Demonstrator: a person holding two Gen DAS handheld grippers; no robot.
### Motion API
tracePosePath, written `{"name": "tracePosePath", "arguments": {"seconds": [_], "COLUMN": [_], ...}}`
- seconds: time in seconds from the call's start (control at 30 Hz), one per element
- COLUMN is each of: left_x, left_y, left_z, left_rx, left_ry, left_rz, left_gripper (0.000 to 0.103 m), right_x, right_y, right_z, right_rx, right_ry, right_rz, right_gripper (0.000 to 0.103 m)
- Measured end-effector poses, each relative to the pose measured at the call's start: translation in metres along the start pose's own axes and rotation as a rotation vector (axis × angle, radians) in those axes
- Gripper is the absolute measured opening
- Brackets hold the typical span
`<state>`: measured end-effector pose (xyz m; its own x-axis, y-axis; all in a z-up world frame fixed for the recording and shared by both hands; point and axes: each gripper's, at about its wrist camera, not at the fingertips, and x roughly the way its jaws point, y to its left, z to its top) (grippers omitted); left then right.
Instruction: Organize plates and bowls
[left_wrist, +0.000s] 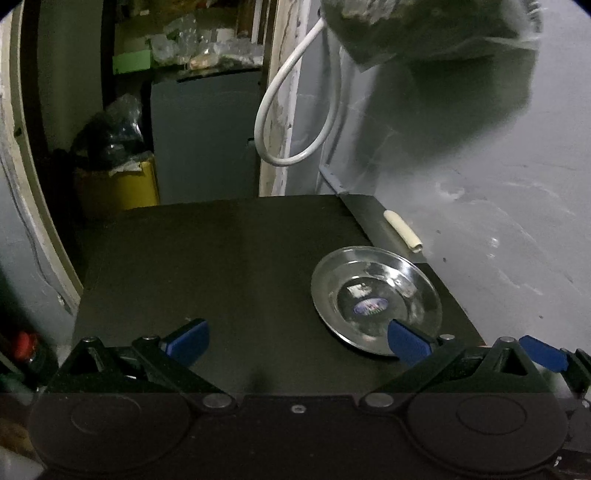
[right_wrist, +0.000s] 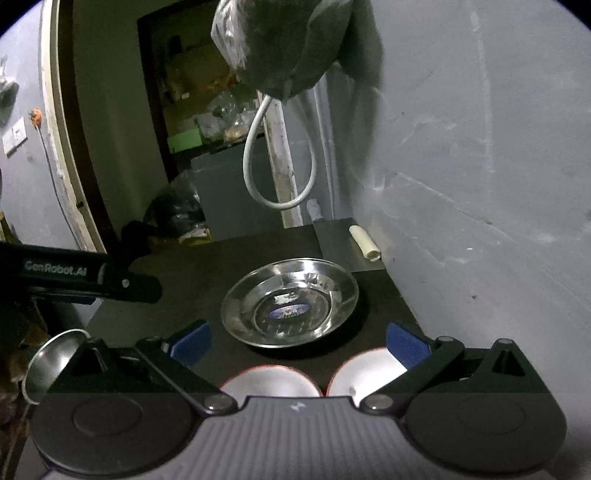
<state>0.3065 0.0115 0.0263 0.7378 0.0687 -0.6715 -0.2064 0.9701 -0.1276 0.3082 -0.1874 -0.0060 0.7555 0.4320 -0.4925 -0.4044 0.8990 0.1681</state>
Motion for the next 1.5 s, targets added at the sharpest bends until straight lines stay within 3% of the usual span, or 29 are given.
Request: {"name": "tracePosePath", "arguments": {"seconds": [0.4, 0.5, 0.67, 0.8, 1.07, 1.2, 1.27, 1.5], "left_x": [0.079, 0.094, 0.108, 0.115, 0.128, 0.132, 0.131, 0.110], "left_y": [-0.006, -0.007, -0.010, -0.009, -0.003, 0.006, 0.008, 0.009], "left_z": [0.019, 0.021, 0.020, 0.021, 0.022, 0.018, 0.018, 0.015], "left_rx": [-0.034, -0.069, -0.088, -0.121, -0.155, -0.214, -0.217, -0.186], "left_ry": [0.082, 0.131, 0.153, 0.171, 0.210, 0.231, 0.230, 0.170], "left_rz": [-0.017, -0.025, -0.046, -0.075, -0.097, -0.157, -0.161, -0.196], "left_gripper": [0.102, 0.101, 0.083, 0.074, 0.033, 0.026, 0.018, 0.019], "right_x": [0.055, 0.067, 0.082, 0.092, 0.103, 0.102, 0.101, 0.085], "right_y": [-0.014, -0.014, -0.011, -0.012, -0.023, -0.027, -0.030, -0.029], "right_z": [0.009, 0.013, 0.016, 0.017, 0.016, 0.015, 0.013, 0.017], "right_rx": [0.002, -0.001, -0.010, 0.002, 0.054, 0.072, 0.084, 0.055], "right_ry": [0.107, 0.149, 0.205, 0.230, 0.246, 0.229, 0.217, 0.139], "right_rz": [-0.027, -0.025, -0.048, -0.069, -0.057, -0.050, -0.045, -0.010], "right_gripper": [0.103, 0.095, 0.078, 0.063, 0.036, 0.032, 0.030, 0.030]}}
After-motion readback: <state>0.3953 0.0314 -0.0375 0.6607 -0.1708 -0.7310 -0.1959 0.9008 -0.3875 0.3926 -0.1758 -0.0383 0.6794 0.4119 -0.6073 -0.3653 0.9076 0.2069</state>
